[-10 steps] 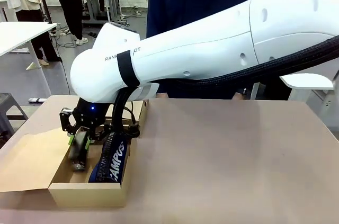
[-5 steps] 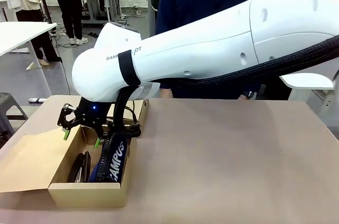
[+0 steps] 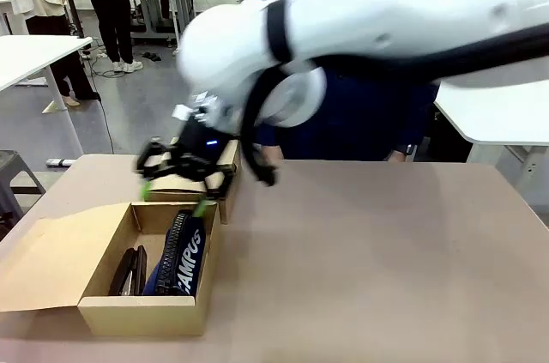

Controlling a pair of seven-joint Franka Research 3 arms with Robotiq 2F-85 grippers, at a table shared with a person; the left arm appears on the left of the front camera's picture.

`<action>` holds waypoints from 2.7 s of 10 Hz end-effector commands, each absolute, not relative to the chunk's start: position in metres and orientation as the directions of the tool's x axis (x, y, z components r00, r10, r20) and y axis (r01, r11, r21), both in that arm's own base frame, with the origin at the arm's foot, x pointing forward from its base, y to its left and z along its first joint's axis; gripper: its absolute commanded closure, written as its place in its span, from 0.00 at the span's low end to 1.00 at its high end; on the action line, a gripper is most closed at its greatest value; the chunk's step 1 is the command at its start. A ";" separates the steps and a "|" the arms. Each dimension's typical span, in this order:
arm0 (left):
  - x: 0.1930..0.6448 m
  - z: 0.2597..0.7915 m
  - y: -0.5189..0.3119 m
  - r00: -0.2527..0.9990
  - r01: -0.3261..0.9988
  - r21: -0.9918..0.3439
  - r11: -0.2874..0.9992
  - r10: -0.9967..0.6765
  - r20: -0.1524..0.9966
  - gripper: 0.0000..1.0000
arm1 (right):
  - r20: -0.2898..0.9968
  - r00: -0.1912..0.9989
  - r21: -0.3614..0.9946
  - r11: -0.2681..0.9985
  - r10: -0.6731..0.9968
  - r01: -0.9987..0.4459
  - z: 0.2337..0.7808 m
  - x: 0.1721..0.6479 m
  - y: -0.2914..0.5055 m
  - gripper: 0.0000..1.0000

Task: Place items inside the box.
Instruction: Pick up a Pencil pouch or Stapler and place it inside the Mailer Box closest to the robot, then close the lid of the Mailer Box closest to the robot.

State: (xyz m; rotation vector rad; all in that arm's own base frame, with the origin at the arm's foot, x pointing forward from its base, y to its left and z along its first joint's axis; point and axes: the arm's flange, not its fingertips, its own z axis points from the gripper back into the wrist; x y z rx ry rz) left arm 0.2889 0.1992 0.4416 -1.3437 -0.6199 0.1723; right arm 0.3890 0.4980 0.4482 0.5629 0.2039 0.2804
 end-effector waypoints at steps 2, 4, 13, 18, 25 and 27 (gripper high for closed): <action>0.288 0.443 0.198 0.818 0.255 -0.938 0.232 0.465 0.338 0.00 | -0.032 0.951 0.584 0.778 0.307 -0.231 0.471 0.349 0.358 0.00; 0.288 0.443 0.198 0.818 0.255 -0.938 0.232 0.465 0.338 0.00 | -0.100 0.938 0.541 0.809 0.332 -0.229 0.470 0.374 0.397 0.00; 0.288 0.443 0.198 0.818 0.255 -0.938 0.232 0.465 0.338 0.00 | -0.001 0.993 0.771 0.633 0.118 -0.074 0.531 0.389 0.160 0.00; 0.288 0.443 0.198 0.818 0.255 -0.938 0.232 0.465 0.338 0.00 | 0.037 0.993 0.957 0.289 -0.114 -0.003 0.462 0.314 -0.059 0.00; 0.288 0.443 0.198 0.818 0.255 -0.938 0.232 0.465 0.338 0.00 | 0.070 0.997 0.972 0.227 -0.037 -0.060 0.421 0.296 -0.081 0.00; 0.288 0.443 0.198 0.818 0.255 -0.938 0.232 0.465 0.338 0.00 | 0.070 0.997 0.972 0.227 -0.037 -0.060 0.421 0.296 -0.081 0.00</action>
